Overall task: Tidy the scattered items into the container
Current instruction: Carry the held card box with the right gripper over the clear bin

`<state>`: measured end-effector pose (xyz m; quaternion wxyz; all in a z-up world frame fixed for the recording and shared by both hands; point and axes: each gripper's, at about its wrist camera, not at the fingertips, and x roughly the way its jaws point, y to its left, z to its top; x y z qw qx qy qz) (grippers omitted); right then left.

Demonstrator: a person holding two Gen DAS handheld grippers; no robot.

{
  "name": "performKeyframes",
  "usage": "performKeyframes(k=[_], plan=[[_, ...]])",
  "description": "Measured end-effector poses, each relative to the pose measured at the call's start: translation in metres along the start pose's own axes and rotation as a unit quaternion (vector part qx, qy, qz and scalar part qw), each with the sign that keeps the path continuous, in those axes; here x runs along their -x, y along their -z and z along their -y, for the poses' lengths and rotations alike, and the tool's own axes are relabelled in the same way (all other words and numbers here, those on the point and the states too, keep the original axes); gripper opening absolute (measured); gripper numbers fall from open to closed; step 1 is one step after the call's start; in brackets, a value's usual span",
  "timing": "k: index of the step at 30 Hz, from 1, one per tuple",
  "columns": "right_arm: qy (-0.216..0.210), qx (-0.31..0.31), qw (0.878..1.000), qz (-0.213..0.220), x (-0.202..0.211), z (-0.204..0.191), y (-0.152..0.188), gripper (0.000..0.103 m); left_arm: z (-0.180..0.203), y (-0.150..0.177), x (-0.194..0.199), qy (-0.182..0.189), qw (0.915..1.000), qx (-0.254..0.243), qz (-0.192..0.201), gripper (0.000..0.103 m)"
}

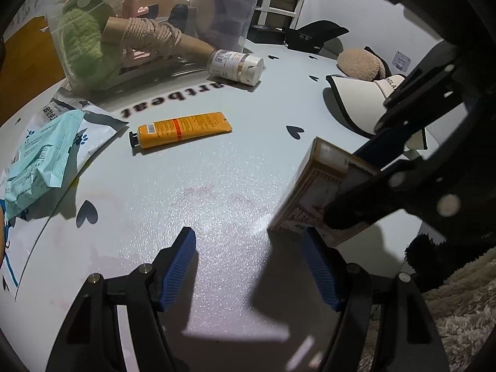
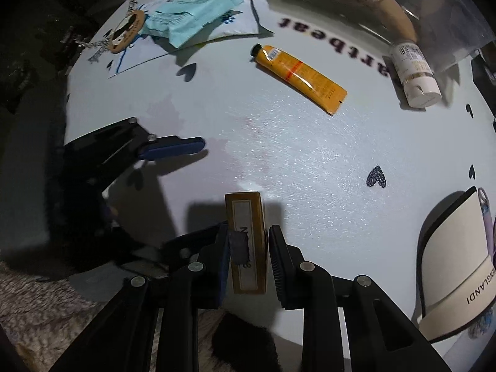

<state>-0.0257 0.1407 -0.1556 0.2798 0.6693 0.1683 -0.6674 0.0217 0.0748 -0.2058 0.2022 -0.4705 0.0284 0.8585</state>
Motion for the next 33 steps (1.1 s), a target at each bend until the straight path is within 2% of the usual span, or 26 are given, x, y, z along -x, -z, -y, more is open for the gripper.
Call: performKeyframes(k=[3, 5, 7, 9, 11, 13, 15, 16, 19, 20, 22, 24, 29, 30, 33], plan=[[-0.007, -0.028, 0.999, 0.017, 0.003, 0.009, 0.004, 0.023, -0.001, 0.0, 0.001, 0.0, 1.0, 0.003, 0.003, 0.072], [-0.034, -0.071, 0.997, 0.025, 0.004, 0.022, 0.008, 0.022, -0.001, 0.002, 0.003, 0.0, 1.0, 0.003, 0.005, 0.072], [-0.072, -0.126, 0.989, 0.031, 0.003, 0.039, 0.012, 0.022, 0.0, 0.002, 0.006, 0.0, 1.0, -0.002, 0.009, 0.072], [-0.117, -0.187, 0.975, 0.037, 0.003, 0.057, 0.018, 0.021, 0.004, 0.002, 0.009, 0.0, 0.9998, -0.013, 0.015, 0.072], [-0.17, -0.247, 0.953, 0.048, 0.003, 0.073, 0.023, 0.021, 0.009, 0.001, 0.012, 0.002, 0.9994, -0.026, 0.02, 0.069], [-0.192, -0.284, 0.937, 0.06, 0.007, 0.083, 0.026, 0.021, 0.008, -0.003, 0.017, 0.011, 0.9993, -0.021, 0.028, 0.069], [-0.228, -0.319, 0.916, 0.081, 0.011, 0.093, 0.03, 0.021, 0.003, -0.008, 0.02, 0.022, 0.9993, -0.005, 0.03, 0.069], [-0.251, -0.339, 0.902, 0.09, 0.014, 0.099, 0.033, 0.021, 0.002, -0.01, 0.023, 0.024, 0.9991, -0.003, 0.034, 0.069], [-0.292, -0.379, 0.871, 0.113, 0.022, 0.11, 0.036, 0.021, 0.001, -0.023, 0.035, 0.019, 0.9984, -0.01, 0.052, 0.069], [-0.313, -0.395, 0.855, 0.121, 0.024, 0.113, 0.037, 0.021, 0.002, -0.028, 0.039, 0.015, 0.9979, -0.017, 0.061, 0.069], [-0.341, -0.412, 0.834, 0.133, 0.03, 0.117, 0.035, 0.021, 0.003, -0.039, 0.046, 0.013, 0.9969, -0.025, 0.074, 0.069], [-0.353, -0.412, 0.827, 0.145, 0.04, 0.116, 0.031, 0.021, 0.004, -0.051, 0.055, 0.023, 0.9954, -0.028, 0.089, 0.062], [-0.379, -0.403, 0.811, 0.189, 0.072, 0.118, 0.025, 0.021, -0.004, -0.082, 0.072, 0.034, 0.9923, -0.022, 0.117, 0.061], [-0.384, -0.401, 0.807, 0.201, 0.08, 0.119, 0.022, 0.021, -0.006, -0.089, 0.077, 0.037, 0.9916, -0.021, 0.122, 0.058], [-0.389, -0.388, 0.804, 0.227, 0.101, 0.123, 0.017, 0.021, -0.012, -0.11, 0.089, 0.041, 0.9898, -0.022, 0.135, 0.054]])
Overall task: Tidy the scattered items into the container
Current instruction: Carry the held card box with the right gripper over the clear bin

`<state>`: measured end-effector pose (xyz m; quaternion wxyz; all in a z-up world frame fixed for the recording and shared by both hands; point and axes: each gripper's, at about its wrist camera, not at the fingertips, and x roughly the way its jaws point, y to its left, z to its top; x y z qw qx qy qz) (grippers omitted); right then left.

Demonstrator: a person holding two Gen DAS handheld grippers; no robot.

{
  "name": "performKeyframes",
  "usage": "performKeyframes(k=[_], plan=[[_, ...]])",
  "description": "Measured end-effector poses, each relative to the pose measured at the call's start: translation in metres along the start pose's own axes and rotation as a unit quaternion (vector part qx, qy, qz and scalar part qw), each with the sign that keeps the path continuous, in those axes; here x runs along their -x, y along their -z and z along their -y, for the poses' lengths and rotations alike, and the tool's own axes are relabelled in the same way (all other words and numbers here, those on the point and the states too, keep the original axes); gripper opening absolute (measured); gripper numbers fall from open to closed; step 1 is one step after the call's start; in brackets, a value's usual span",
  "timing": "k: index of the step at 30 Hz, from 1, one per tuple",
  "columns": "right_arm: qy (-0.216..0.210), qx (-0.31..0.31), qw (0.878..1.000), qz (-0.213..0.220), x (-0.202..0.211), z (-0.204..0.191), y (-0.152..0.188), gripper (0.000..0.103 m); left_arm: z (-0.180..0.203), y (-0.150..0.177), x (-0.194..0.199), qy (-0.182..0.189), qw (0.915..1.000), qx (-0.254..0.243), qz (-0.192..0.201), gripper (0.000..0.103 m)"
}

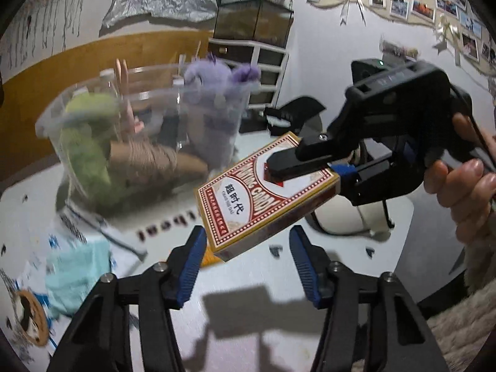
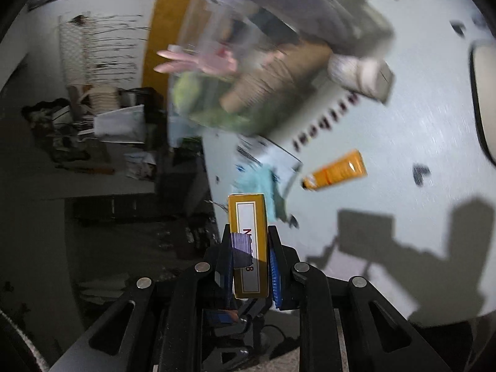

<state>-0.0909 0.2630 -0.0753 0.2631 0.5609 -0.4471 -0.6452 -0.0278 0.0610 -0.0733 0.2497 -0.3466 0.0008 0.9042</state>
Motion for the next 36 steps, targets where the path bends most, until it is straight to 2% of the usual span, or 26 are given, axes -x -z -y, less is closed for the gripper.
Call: performKeyframes(k=[2, 4, 8, 10, 14, 17, 19, 23, 26, 31, 36], plan=[[-0.016, 0.013, 1.0, 0.011, 0.008, -0.013, -0.007, 0.021, -0.007, -0.018, 0.007, 0.013, 0.9999, 0.001, 0.011, 0.054], [-0.029, 0.027, 0.999, 0.02, 0.015, -0.028, -0.017, 0.021, -0.009, -0.038, 0.013, 0.009, 0.9995, -0.013, 0.029, 0.054], [-0.034, 0.076, 0.996, 0.045, 0.026, -0.068, -0.041, 0.021, -0.019, -0.078, 0.018, 0.01, 0.9977, -0.022, 0.063, 0.054], [-0.033, 0.101, 0.993, 0.056, 0.031, -0.088, -0.055, 0.021, -0.024, -0.104, 0.016, -0.002, 0.9955, -0.038, 0.086, 0.053], [-0.014, 0.166, 0.983, 0.082, 0.037, -0.136, -0.091, 0.021, -0.034, -0.144, 0.01, -0.023, 0.9908, -0.06, 0.119, 0.053], [0.018, 0.197, 0.974, 0.107, 0.036, -0.161, -0.121, 0.021, -0.047, -0.158, 0.002, -0.039, 0.9898, -0.059, 0.124, 0.053], [0.042, 0.21, 0.97, 0.115, 0.032, -0.171, -0.142, 0.021, -0.057, -0.159, -0.001, -0.037, 0.9905, -0.051, 0.123, 0.053], [0.143, 0.233, 0.956, 0.104, 0.0, -0.178, -0.184, 0.021, -0.078, -0.14, -0.009, -0.042, 0.9939, -0.032, 0.097, 0.053], [0.225, 0.25, 0.94, 0.061, -0.042, -0.171, -0.209, 0.021, -0.094, -0.123, -0.014, -0.044, 0.9964, -0.007, 0.072, 0.053], [0.303, 0.24, 0.922, -0.019, -0.106, -0.146, -0.234, 0.021, -0.114, -0.09, -0.014, -0.054, 0.9968, 0.042, 0.041, 0.053], [0.38, 0.25, 0.888, -0.067, -0.156, -0.126, -0.239, 0.021, -0.13, -0.061, -0.007, -0.067, 0.994, 0.082, 0.026, 0.053]])
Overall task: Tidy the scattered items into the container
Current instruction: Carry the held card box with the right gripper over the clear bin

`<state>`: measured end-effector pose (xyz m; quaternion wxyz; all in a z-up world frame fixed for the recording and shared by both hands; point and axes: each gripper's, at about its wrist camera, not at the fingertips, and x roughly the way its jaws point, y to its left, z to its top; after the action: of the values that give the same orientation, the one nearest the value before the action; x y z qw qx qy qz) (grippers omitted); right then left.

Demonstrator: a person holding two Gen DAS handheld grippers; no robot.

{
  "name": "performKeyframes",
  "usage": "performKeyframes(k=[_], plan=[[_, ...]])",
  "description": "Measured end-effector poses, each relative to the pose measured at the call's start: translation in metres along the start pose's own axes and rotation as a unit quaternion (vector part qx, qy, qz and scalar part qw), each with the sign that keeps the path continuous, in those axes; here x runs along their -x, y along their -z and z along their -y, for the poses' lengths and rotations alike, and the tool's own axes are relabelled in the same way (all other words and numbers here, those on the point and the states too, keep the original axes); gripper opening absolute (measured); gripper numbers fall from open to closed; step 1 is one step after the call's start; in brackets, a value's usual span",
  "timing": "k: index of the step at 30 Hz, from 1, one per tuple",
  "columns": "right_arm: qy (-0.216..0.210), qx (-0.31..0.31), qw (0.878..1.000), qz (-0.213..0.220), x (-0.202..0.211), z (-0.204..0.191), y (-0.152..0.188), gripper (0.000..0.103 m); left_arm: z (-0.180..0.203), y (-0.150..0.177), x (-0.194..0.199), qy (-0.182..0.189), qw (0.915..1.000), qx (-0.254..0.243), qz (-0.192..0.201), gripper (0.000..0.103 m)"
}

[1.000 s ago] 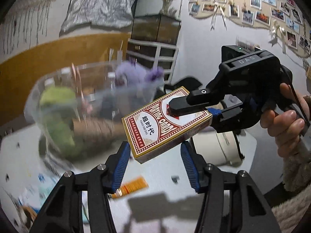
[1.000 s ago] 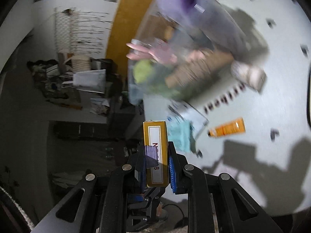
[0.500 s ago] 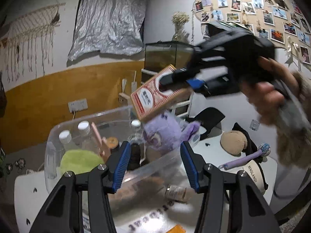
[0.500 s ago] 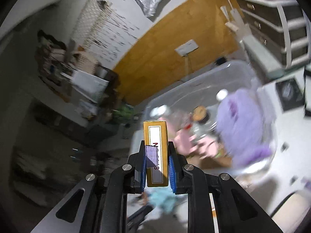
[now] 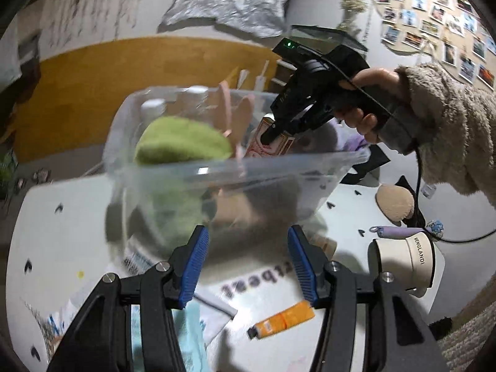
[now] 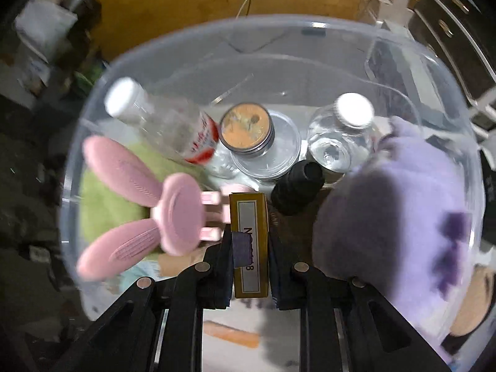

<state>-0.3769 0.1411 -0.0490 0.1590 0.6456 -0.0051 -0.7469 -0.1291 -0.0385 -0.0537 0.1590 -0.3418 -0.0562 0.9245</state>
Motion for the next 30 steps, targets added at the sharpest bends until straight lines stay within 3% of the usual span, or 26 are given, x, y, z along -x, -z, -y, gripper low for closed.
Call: performKeyframes(k=[7, 13, 19, 23, 28, 30], plan=[[0.045, -0.007, 0.998, -0.031, -0.035, -0.009, -0.014, 0.021, -0.02, 0.019, 0.001, -0.014, 0.9993, 0.03, -0.016, 0.053], [0.098, 0.022, 0.993, -0.057, -0.054, -0.013, -0.007, 0.021, -0.031, 0.022, 0.0, -0.014, 0.9986, 0.045, -0.022, 0.053], [0.062, -0.016, 0.996, -0.056, -0.056, -0.001, -0.001, 0.021, -0.033, 0.024, -0.003, -0.01, 0.9983, 0.053, -0.023, 0.053], [0.008, -0.068, 0.995, -0.075, -0.061, 0.016, 0.002, 0.021, -0.032, 0.023, -0.005, -0.008, 0.9984, 0.051, -0.025, 0.053], [0.016, -0.042, 0.993, -0.106, -0.073, 0.009, -0.003, 0.021, -0.029, 0.023, -0.006, -0.007, 0.9985, 0.047, -0.026, 0.053], [0.04, -0.025, 0.993, -0.107, -0.072, 0.01, -0.002, 0.022, -0.029, 0.023, -0.006, -0.007, 0.9985, 0.048, -0.027, 0.053]])
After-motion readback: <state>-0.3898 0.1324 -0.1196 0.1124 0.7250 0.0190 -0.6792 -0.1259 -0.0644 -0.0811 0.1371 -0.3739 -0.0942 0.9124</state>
